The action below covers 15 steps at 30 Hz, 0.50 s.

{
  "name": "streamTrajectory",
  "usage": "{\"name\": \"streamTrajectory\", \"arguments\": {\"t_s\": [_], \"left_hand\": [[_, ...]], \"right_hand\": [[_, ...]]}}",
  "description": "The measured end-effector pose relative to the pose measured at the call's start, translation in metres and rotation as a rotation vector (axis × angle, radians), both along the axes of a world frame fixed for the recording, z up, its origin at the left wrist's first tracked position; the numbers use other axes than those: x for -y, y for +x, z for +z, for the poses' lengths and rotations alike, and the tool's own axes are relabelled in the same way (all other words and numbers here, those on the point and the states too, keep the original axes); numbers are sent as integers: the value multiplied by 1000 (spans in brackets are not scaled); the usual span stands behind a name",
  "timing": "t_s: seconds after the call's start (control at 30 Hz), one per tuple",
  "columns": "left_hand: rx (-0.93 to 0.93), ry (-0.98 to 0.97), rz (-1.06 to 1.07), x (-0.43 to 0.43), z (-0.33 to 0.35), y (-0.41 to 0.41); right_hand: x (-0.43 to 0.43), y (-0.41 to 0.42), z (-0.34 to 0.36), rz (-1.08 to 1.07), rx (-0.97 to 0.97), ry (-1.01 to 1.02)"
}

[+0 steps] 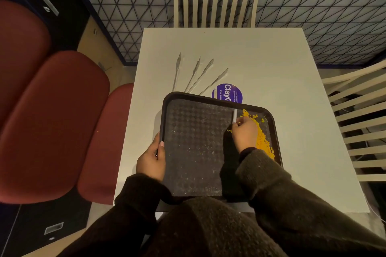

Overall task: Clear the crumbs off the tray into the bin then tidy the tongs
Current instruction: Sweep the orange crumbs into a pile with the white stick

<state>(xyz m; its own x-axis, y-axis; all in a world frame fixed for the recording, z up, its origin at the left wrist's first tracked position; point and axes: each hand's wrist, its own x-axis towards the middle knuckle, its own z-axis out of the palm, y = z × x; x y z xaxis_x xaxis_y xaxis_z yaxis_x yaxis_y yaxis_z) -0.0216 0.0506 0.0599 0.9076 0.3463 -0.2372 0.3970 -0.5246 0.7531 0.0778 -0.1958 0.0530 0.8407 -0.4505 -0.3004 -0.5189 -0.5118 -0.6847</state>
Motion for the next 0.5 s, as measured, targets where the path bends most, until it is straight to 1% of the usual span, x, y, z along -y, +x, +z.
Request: {"name": "streamTrajectory", "arguments": {"t_s": [0.13,0.23,0.37,0.5], "left_hand": [[10,-13,-6,-2,-4,2],[32,-26,-4,-3,-6,3],[56,-44,22,-5,-12,3],[69,-53,52,-6,-14,2]], "right_hand": [[-30,-30,0,229,7,15],[-39,-48,-5,317,-1,-2],[-16,-47,-9,278,-4,-51],[24,-41,-15,131,-58,-102]]}}
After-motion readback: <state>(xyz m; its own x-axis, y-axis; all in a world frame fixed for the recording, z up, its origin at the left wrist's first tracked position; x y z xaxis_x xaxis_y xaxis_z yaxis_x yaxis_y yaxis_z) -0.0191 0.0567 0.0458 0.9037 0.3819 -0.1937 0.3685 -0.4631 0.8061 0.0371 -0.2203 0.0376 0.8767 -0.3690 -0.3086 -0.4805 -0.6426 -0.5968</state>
